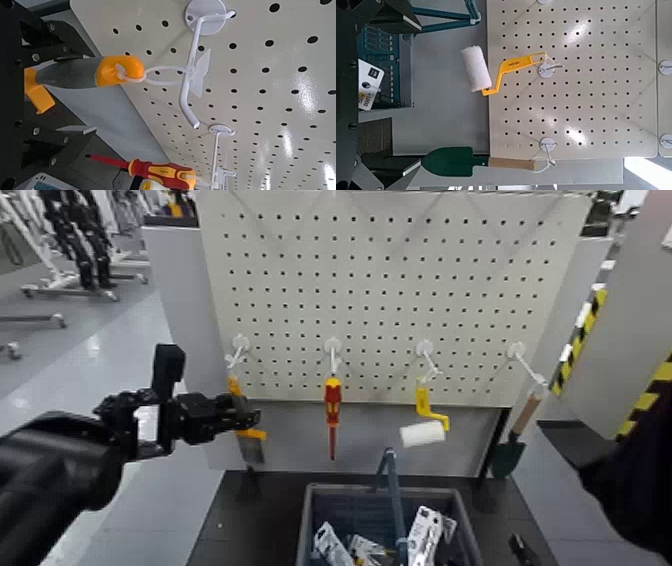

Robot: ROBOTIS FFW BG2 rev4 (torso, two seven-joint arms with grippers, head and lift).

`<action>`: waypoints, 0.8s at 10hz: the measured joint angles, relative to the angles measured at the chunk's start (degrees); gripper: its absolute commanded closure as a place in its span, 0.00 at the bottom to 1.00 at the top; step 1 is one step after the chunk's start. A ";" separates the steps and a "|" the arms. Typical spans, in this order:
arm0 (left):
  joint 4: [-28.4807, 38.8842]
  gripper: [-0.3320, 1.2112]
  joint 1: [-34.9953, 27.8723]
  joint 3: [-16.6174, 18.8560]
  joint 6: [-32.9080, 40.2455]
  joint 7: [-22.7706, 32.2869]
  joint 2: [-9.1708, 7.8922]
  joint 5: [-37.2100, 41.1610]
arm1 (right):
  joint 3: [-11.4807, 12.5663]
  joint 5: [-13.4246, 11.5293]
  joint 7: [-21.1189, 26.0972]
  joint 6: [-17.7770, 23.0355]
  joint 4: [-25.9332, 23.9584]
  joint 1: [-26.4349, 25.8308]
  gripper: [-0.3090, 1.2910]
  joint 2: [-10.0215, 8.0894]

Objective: Put the yellow paint brush into the crate.

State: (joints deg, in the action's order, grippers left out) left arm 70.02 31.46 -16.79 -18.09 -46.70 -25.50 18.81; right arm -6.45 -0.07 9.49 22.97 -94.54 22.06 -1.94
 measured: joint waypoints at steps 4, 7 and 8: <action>0.49 0.93 -0.54 0.46 0.81 0.12 0.21 -0.06 | 0.08 0.07 0.00 0.15 0.07 0.00 0.27 -0.09; 1.75 0.93 -1.70 1.73 1.24 0.29 0.53 -0.09 | 0.15 0.07 0.00 0.12 0.06 0.08 0.27 -0.05; 3.06 0.93 -2.56 2.50 1.09 0.44 0.74 -0.16 | 0.20 0.07 0.00 0.07 0.06 0.09 0.27 -0.03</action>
State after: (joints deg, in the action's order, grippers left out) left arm 73.08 28.90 -14.29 -17.00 -46.25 -24.76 18.65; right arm -6.26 0.00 9.49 23.04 -94.48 22.15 -1.96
